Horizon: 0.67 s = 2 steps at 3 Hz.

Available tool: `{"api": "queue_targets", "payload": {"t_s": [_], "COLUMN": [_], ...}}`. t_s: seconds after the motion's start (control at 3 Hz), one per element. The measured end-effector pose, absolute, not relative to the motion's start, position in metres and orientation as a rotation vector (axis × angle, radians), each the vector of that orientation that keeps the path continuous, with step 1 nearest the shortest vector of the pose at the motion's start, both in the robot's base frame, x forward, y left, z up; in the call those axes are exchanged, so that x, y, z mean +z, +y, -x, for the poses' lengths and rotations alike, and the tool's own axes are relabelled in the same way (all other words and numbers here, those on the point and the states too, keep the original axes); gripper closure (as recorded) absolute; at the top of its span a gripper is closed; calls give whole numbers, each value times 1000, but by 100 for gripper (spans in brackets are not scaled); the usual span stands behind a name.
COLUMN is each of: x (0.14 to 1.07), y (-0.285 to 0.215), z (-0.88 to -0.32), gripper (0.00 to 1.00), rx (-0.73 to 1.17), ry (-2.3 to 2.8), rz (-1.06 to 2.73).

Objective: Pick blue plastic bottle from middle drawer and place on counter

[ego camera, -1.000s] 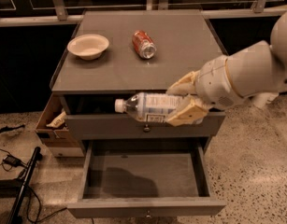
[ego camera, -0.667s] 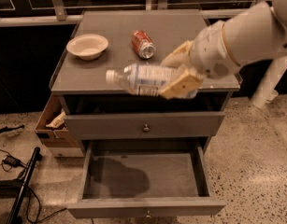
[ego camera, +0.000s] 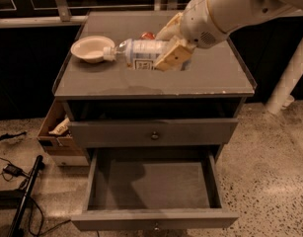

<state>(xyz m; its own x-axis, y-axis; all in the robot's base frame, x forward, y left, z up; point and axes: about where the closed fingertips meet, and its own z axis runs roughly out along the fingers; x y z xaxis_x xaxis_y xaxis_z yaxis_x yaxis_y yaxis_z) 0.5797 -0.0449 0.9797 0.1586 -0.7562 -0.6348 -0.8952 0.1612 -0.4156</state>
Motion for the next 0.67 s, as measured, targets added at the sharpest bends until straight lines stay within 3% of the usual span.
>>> {"api": "queue_targets", "payload": {"t_s": [0.67], "x": [972], "y": [-46], "z": [-590], "gripper": [100], "rx": [202], "ry": [1655], "rz": [1636]}}
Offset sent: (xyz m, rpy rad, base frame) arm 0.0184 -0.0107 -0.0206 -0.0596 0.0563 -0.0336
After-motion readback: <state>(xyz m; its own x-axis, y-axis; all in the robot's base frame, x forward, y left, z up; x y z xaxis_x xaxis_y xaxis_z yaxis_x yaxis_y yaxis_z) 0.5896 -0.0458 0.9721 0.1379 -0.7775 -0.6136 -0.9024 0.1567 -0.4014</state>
